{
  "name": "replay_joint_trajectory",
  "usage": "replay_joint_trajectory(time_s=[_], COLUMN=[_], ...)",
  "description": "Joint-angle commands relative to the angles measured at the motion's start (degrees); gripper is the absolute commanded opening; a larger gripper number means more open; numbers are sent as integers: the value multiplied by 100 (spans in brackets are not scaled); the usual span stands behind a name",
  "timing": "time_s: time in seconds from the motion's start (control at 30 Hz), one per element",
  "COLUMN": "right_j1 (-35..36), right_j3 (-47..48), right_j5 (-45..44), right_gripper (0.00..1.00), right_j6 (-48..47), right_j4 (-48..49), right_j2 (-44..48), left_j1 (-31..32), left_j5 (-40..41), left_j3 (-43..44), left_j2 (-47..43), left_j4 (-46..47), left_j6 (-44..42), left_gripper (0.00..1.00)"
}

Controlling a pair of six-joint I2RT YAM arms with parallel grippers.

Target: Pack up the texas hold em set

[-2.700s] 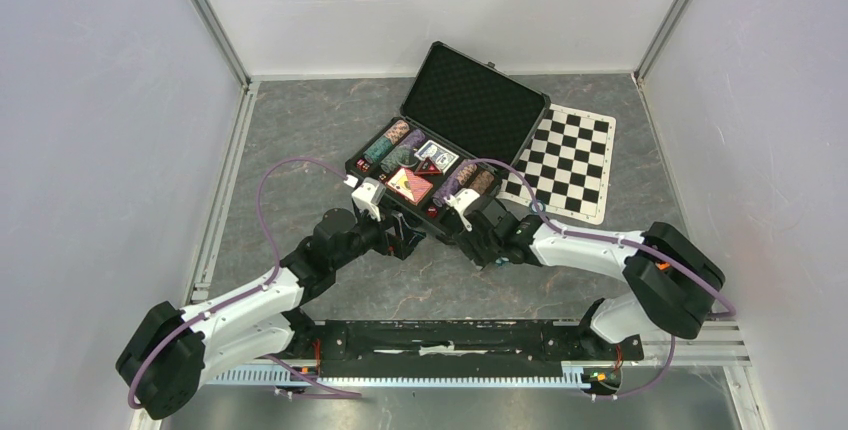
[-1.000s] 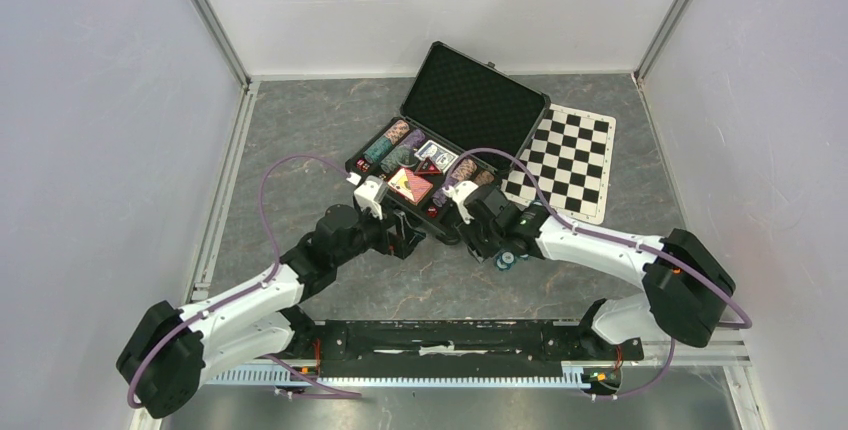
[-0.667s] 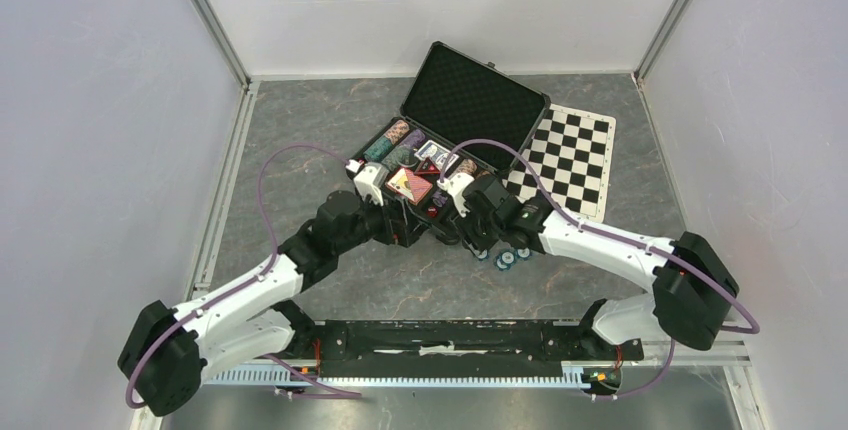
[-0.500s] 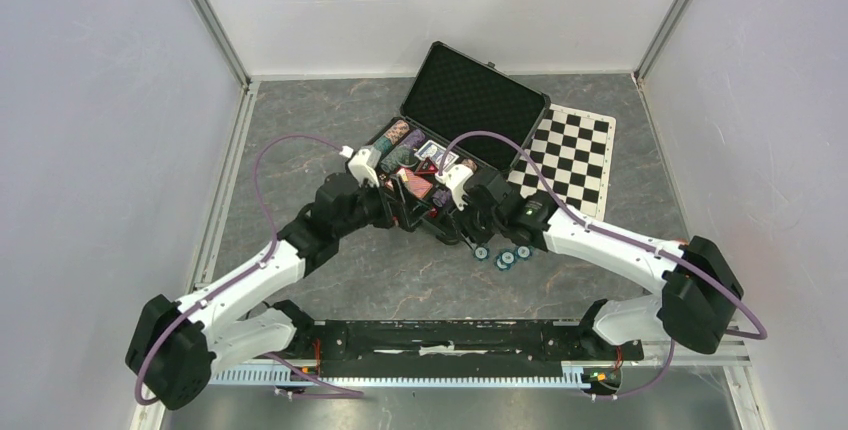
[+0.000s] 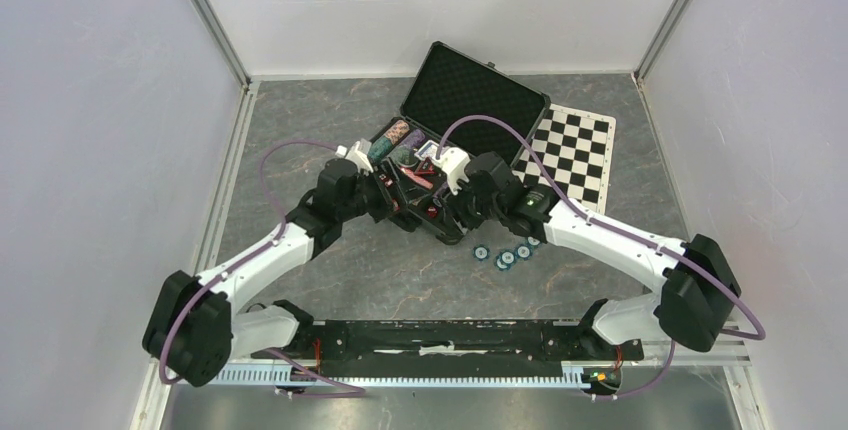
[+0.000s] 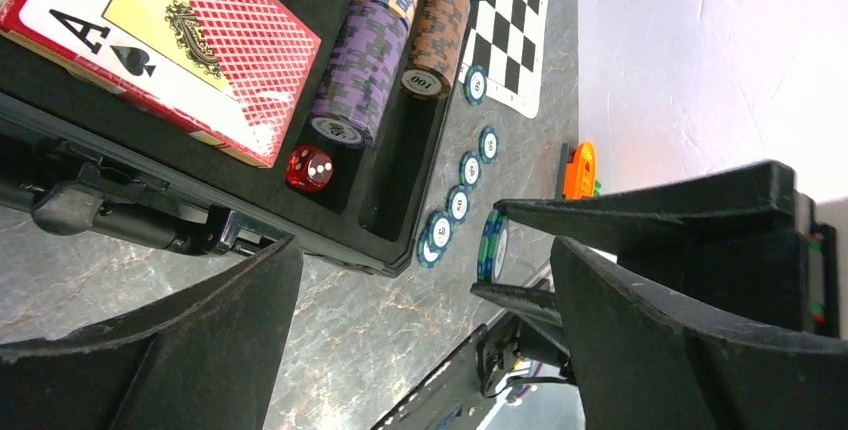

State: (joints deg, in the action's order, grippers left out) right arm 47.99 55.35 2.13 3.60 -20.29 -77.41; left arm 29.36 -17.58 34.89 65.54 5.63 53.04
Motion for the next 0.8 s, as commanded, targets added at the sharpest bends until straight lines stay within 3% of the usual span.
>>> replay_joint_trajectory(time_s=[0.0,0.53,0.77], right_j1=[-5,-6,-3], right_j3=[400,665,819], right_j5=[204,547,539], right_gripper=[23,23,23], right_j6=[-184,-310,-314], right_j4=[359,647,664], right_j2=[-149,-375,-501], left_j1=[-27,-27,-25], left_j5=[-47,-213,-680], left_j3=[472,621,621], left_j2=[284,745,1009], left_j4=[-85,-120,235], left_j6=[705,1242,1402], left_gripper=[100,92,81])
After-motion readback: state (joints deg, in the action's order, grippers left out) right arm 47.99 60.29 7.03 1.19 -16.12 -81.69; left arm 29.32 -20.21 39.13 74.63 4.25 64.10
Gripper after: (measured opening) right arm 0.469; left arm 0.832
